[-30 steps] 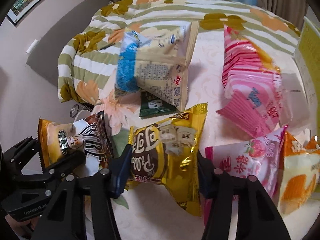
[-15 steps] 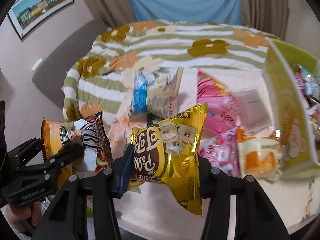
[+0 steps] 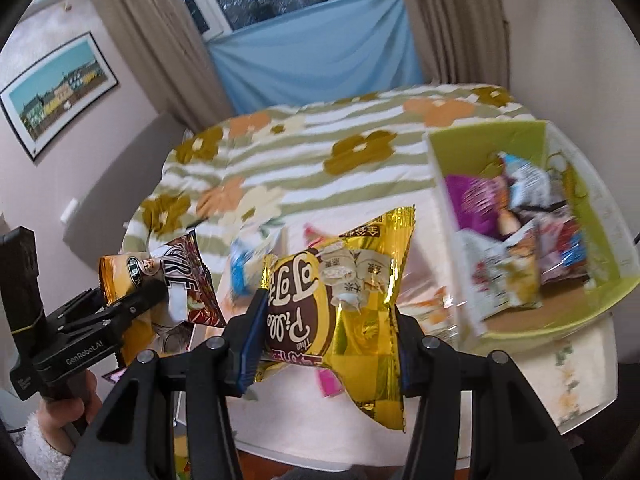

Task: Organize snacks
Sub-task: 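Carry both bags over the yellow-green box and open both grippers to drop them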

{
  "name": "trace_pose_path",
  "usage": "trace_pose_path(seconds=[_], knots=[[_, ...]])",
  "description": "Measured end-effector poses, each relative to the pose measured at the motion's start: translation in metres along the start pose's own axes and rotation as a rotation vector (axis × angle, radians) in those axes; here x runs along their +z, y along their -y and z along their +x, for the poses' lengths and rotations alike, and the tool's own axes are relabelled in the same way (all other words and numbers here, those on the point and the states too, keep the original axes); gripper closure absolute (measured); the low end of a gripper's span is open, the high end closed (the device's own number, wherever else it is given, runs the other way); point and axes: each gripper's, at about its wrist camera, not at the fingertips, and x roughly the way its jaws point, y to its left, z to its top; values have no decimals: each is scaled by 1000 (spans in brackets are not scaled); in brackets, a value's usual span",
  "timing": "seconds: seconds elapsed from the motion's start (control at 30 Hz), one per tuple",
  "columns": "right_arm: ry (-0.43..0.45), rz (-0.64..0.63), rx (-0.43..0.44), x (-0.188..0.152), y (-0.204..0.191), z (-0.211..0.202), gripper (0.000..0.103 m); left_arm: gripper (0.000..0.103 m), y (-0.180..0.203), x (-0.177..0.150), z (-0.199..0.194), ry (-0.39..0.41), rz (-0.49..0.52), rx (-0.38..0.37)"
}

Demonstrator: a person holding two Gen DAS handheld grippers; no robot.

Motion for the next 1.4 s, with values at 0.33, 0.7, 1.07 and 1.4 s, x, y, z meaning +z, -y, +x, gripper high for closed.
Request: trace_pose_path(seconds=[0.33, 0.7, 1.07, 1.4], knots=[[66, 26, -75, 39, 112, -39, 55, 41, 137, 50, 55, 3, 52, -109], [37, 54, -107, 64, 223, -49, 55, 41, 258, 54, 122, -63, 77, -157], [19, 59, -81, 73, 273, -53, 55, 26, 305, 21, 157, -194, 95, -195], [-6, 60, -25, 64, 282, -47, 55, 3, 283, 24, 131, -132, 50, -93]])
